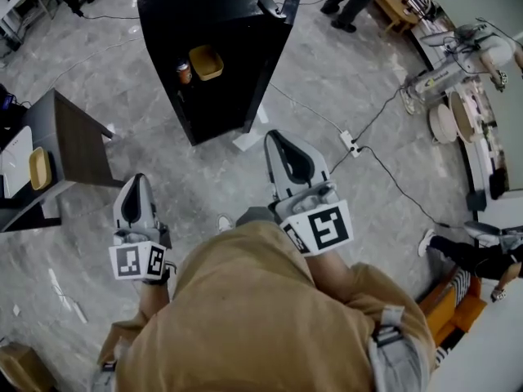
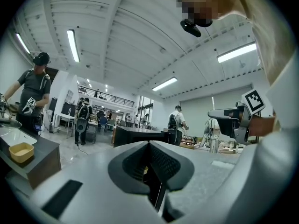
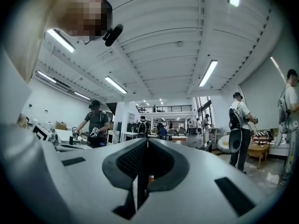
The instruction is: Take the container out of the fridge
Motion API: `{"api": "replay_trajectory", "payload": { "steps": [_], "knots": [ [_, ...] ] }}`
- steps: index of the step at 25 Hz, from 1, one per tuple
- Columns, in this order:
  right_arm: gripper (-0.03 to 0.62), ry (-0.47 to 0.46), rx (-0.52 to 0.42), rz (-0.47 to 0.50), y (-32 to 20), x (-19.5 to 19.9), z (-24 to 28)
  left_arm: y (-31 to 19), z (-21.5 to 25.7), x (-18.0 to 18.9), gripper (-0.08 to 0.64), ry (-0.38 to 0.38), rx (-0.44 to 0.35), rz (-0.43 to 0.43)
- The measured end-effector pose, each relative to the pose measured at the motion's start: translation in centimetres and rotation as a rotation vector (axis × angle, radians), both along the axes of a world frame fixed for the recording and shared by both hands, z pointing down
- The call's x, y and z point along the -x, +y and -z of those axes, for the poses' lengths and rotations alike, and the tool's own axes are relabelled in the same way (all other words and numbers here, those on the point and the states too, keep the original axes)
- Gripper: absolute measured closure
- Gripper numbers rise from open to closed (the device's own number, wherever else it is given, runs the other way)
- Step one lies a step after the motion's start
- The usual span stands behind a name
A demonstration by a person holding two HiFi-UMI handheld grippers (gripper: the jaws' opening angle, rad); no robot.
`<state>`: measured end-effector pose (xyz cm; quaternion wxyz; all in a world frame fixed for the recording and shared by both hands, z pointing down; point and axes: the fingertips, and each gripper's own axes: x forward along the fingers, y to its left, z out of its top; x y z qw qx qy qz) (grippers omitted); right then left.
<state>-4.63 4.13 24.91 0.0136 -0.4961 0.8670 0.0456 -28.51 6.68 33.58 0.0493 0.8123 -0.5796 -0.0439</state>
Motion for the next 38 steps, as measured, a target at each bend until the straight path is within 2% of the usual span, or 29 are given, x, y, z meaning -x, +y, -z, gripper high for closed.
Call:
{"api": "replay_trajectory", "payload": {
  "steps": [6,8,18,28,35,38],
  "knots": [
    [0.589,-0.038,-0.022,0.024,0.1,1.6,1.4,0.9,0.8,0.7,0.558,-0.003,-0.009,0.010],
    [0.589,-0.025,-0.025,0.040,0.2,1.9,1.3,1.0,0.8,0.7,0.558,0.001,-0.009,0.009],
    [0.589,-0.029,-0.019,0.033,-0.8,0.3,1.0,-0.4,0.6,-1.6,0.558,0.006,-0.007,-0.023],
    [0.589,-0.057,0.004,0.061,-7.3,-3.3,0.5,-6.8,2.7,-7.0,0.558,-0.012,-0.067,-0.066],
    [0.589,-0.055,0.006,0.088,-12.6,-5.7,0.7,-12.7,2.7,-8.7,0.558,-0.058,-0.053,-0.032],
    [0.589,-0.061,0.016,0.102,-14.7,-6.6,0.7,-15.0,2.5,-9.5,0.558,-0.029,-0.024,-0.029]
  ]
}}
